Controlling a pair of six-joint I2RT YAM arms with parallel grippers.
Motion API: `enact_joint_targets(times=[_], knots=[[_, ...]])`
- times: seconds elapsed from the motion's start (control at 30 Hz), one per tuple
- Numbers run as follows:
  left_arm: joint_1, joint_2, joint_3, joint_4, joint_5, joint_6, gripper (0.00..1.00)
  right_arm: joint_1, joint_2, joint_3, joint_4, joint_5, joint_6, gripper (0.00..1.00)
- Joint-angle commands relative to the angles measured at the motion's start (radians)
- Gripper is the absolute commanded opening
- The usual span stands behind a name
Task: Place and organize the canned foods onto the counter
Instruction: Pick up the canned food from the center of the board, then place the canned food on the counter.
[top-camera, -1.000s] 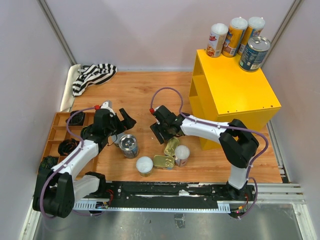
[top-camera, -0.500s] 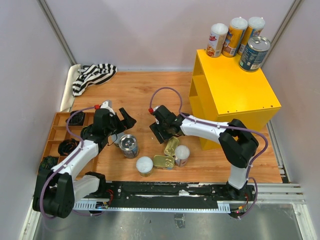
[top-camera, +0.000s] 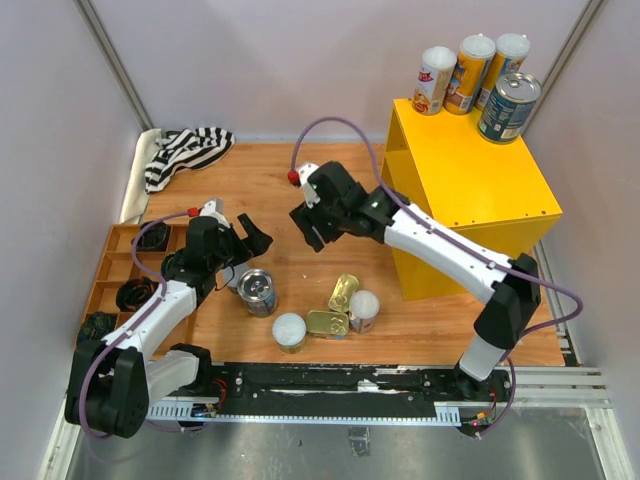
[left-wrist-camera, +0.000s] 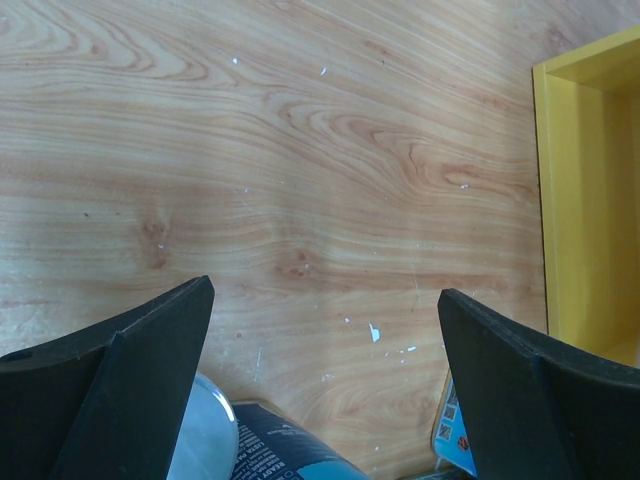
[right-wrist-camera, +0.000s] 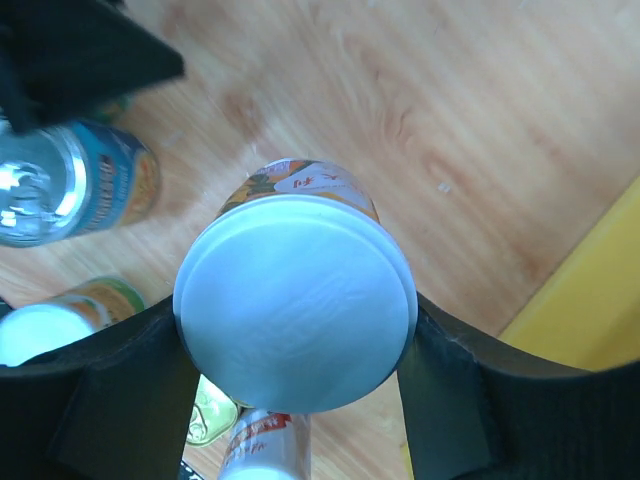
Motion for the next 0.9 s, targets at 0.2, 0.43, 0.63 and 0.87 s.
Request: enact_joint_targets(times=[0.2,0.43,0.63,0.87], knots=[[0.006,0.022,0.007,0.072,0.042,0.020,1.00,-0.036,-0.100,0.524,-0.369,0.087,-0.123,0.01],[0.006,0.034,0.015,0.071,0.067,0.040,1.00,-0.123,-0.193,0.657,-0.438,0.190,-0.121,0.01],[0.005,0.037,0.019,0.074,0.082,0.027,1.00,-0.305,-0.298,0.634,-0.496,0.238,-0.082,0.01],[-0.019,0.049,0.023,0.103,0.110,0.025,1.00,-0.497,-0.355,0.559,-0.540,0.196,-0.034,0.01]])
